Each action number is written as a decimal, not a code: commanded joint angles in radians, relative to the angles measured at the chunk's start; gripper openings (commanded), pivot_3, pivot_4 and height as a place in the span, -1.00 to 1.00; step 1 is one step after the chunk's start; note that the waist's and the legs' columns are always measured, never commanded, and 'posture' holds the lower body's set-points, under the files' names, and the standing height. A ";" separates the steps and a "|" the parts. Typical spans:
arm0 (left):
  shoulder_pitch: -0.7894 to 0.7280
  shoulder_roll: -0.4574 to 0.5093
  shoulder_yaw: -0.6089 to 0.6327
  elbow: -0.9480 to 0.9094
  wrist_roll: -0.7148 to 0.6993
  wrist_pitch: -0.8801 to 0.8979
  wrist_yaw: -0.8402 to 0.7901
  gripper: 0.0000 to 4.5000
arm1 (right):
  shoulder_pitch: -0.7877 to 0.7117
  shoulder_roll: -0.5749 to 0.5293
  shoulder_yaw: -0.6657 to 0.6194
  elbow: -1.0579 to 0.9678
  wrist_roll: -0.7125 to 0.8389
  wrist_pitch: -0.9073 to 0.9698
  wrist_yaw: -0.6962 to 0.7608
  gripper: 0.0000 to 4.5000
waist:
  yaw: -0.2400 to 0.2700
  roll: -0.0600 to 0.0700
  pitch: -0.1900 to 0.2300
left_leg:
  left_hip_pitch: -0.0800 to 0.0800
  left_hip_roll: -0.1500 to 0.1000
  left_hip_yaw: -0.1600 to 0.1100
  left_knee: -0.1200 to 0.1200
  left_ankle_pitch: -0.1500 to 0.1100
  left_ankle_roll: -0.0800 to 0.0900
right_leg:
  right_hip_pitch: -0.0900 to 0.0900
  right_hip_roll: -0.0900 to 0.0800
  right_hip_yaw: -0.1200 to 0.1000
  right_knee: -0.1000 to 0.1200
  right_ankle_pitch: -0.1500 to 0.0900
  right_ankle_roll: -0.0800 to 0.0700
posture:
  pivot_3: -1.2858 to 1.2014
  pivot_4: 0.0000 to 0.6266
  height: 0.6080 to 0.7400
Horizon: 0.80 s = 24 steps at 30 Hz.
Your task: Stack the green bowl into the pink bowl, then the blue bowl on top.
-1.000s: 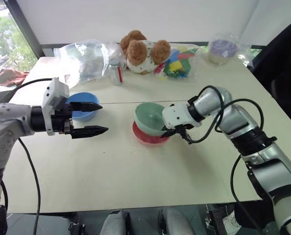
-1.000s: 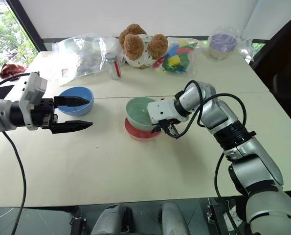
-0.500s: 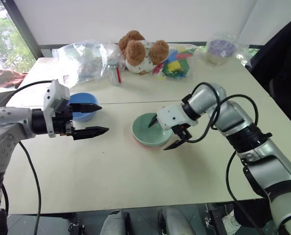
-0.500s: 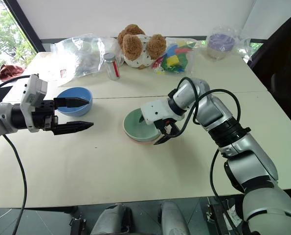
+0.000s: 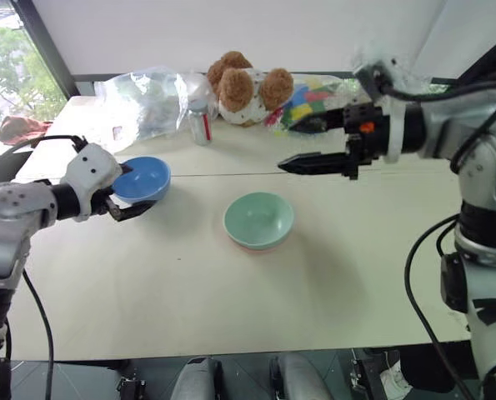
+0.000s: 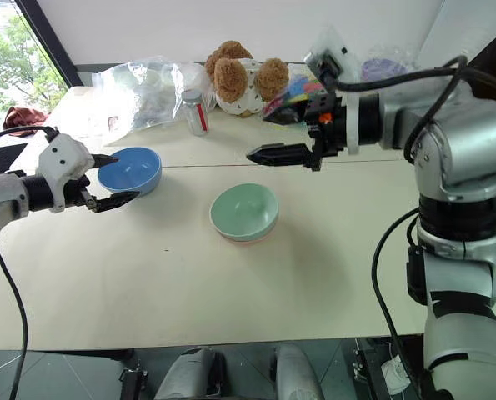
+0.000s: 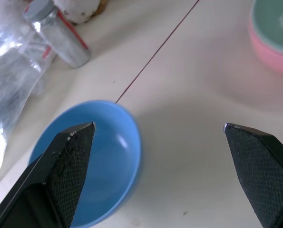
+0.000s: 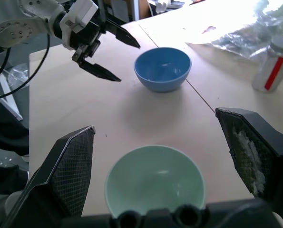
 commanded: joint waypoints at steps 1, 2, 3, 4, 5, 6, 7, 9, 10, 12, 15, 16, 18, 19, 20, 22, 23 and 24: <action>-0.057 0.014 -0.070 0.097 0.133 -0.122 0.005 1.00 | -0.027 0.036 -0.139 -0.103 0.081 0.207 -0.116 0.96 | 0.002 0.000 0.000 | 0.000 0.000 0.000 0.000 0.000 0.000 | 0.000 0.000 0.000 0.000 0.000 0.000 | 0.03 -0.52 1.00; -0.071 0.006 -0.087 0.126 0.152 -0.143 0.003 1.00 | -0.026 0.042 -0.157 -0.127 0.101 0.236 -0.133 0.96 | 0.003 0.000 0.000 | 0.000 0.000 0.000 0.000 0.000 0.000 | 0.000 0.000 0.000 0.000 0.000 0.000 | 0.03 -0.52 1.00; -0.084 -0.005 -0.104 0.154 0.168 -0.159 0.001 1.00 | -0.028 0.053 -0.179 -0.148 0.118 0.270 -0.151 0.96 | 0.004 0.000 0.000 | 0.000 0.000 0.000 0.000 0.000 0.000 | 0.000 0.000 0.000 0.000 0.000 0.000 | 0.03 -0.52 1.00; -0.111 -0.027 -0.124 0.196 0.191 -0.169 0.015 1.00 | -0.022 0.060 -0.203 -0.177 0.139 0.298 -0.164 0.96 | 0.005 0.000 0.000 | 0.000 0.000 0.000 0.000 0.000 0.001 | 0.000 0.000 0.000 0.000 0.000 0.000 | 0.03 -0.52 1.00; -0.132 -0.042 -0.153 0.247 0.223 -0.197 0.015 1.00 | -0.015 0.070 -0.231 -0.205 0.170 0.321 -0.175 0.96 | 0.005 0.000 0.000 | 0.000 0.000 0.000 0.000 0.000 0.001 | 0.000 0.000 0.000 0.000 0.000 0.000 | 0.03 -0.52 1.00; -0.150 -0.056 -0.174 0.292 0.248 -0.214 0.015 1.00 | -0.008 0.078 -0.256 -0.228 0.202 0.334 -0.184 0.96 | 0.007 0.000 0.000 | -0.001 0.000 0.000 0.000 0.000 0.001 | 0.000 0.000 0.000 0.000 0.000 0.000 | 0.03 -0.52 1.00; -0.166 -0.070 -0.186 0.333 0.268 -0.227 0.021 1.00 | -0.003 0.083 -0.271 -0.244 0.229 0.338 -0.196 0.96 | 0.007 0.000 0.000 | -0.001 0.000 0.000 0.000 -0.001 0.001 | 0.000 0.000 -0.001 0.000 0.000 0.000 | 0.03 -0.52 1.00; -0.193 -0.094 -0.197 0.398 0.290 -0.253 0.029 1.00 | -0.002 0.089 -0.285 -0.256 0.270 0.339 -0.230 0.96 | 0.006 0.000 0.000 | -0.001 0.000 0.000 0.000 -0.001 0.001 | 0.000 0.001 -0.001 0.000 0.000 0.000 | 0.03 -0.52 1.00; -0.206 -0.108 -0.202 0.430 0.301 -0.268 0.034 1.00 | -0.003 0.089 -0.293 -0.259 0.293 0.339 -0.247 0.96 | 0.005 0.000 0.000 | -0.001 0.000 0.000 0.001 -0.001 0.002 | 0.000 0.001 -0.001 0.000 0.000 0.000 | 0.03 -0.52 1.00; -0.239 -0.136 -0.214 0.505 0.322 -0.297 0.046 1.00 | -0.004 0.085 -0.299 -0.261 0.330 0.339 -0.281 0.96 | 0.004 -0.001 0.000 | -0.001 0.000 0.000 0.001 -0.001 0.002 | 0.000 0.001 0.000 0.000 0.000 0.000 | 0.03 -0.52 1.00; -0.289 -0.176 -0.225 0.622 0.352 -0.346 0.071 0.75 | 0.000 0.067 -0.306 -0.262 0.378 0.339 -0.325 1.00 | 0.005 -0.001 0.000 | -0.001 0.000 0.000 0.001 -0.001 0.002 | 0.000 0.001 -0.001 0.000 0.000 0.000 | 0.03 -0.52 1.00; -0.299 -0.182 -0.225 0.643 0.355 -0.365 0.065 0.61 | 0.001 0.061 -0.308 -0.260 0.392 0.339 -0.340 1.00 | 0.004 -0.001 0.000 | -0.001 0.000 0.000 0.001 -0.001 0.002 | 0.000 0.001 -0.001 0.000 0.000 0.000 | 0.03 -0.52 1.00; -0.322 -0.192 -0.222 0.674 0.357 -0.393 0.051 0.19 | 0.002 0.049 -0.310 -0.257 0.419 0.339 -0.366 1.00 | 0.003 -0.001 0.000 | -0.001 0.000 0.000 0.001 -0.001 0.002 | 0.000 0.001 -0.001 0.000 0.000 0.000 | 0.03 -0.52 1.00; -0.331 -0.196 -0.220 0.685 0.357 -0.402 0.045 -0.05 | 0.003 0.043 -0.311 -0.256 0.433 0.339 -0.377 1.00 | 0.003 -0.001 0.000 | -0.001 0.000 0.000 0.001 -0.001 0.002 | -0.001 0.001 -0.001 0.000 0.000 0.000 | 0.03 -0.52 1.00; -0.344 -0.200 -0.214 0.690 0.347 -0.405 0.027 -0.30 | 0.007 0.036 -0.311 -0.256 0.444 0.339 -0.388 1.00 | 0.004 -0.001 0.000 | -0.001 0.000 0.000 0.001 -0.001 0.002 | -0.001 0.001 -0.001 0.000 0.000 0.000 | 0.03 -0.52 1.00; -0.363 -0.204 -0.207 0.697 0.330 -0.415 -0.020 -0.76 | 0.012 0.024 -0.313 -0.253 0.463 0.339 -0.405 1.00 | 0.005 -0.001 0.000 | -0.001 0.000 0.000 0.001 -0.001 0.002 | -0.001 0.001 -0.001 0.000 0.000 0.000 | 0.03 -0.52 1.00; -0.372 -0.203 -0.205 0.695 0.316 -0.430 -0.060 -0.99 | 0.014 0.017 -0.315 -0.251 0.471 0.339 -0.413 1.00 | 0.005 -0.001 0.000 | -0.001 0.000 0.000 0.001 -0.001 0.002 | -0.001 0.001 -0.001 0.000 0.000 0.000 | 0.03 -0.52 1.00; -0.374 -0.202 -0.200 0.677 0.287 -0.458 -0.119 -0.99 | 0.015 0.008 -0.317 -0.251 0.478 0.339 -0.418 1.00 | 0.005 -0.001 0.000 | -0.002 0.000 0.000 0.001 -0.001 0.002 | -0.001 0.001 -0.001 0.000 0.000 0.000 | 0.03 -0.52 1.00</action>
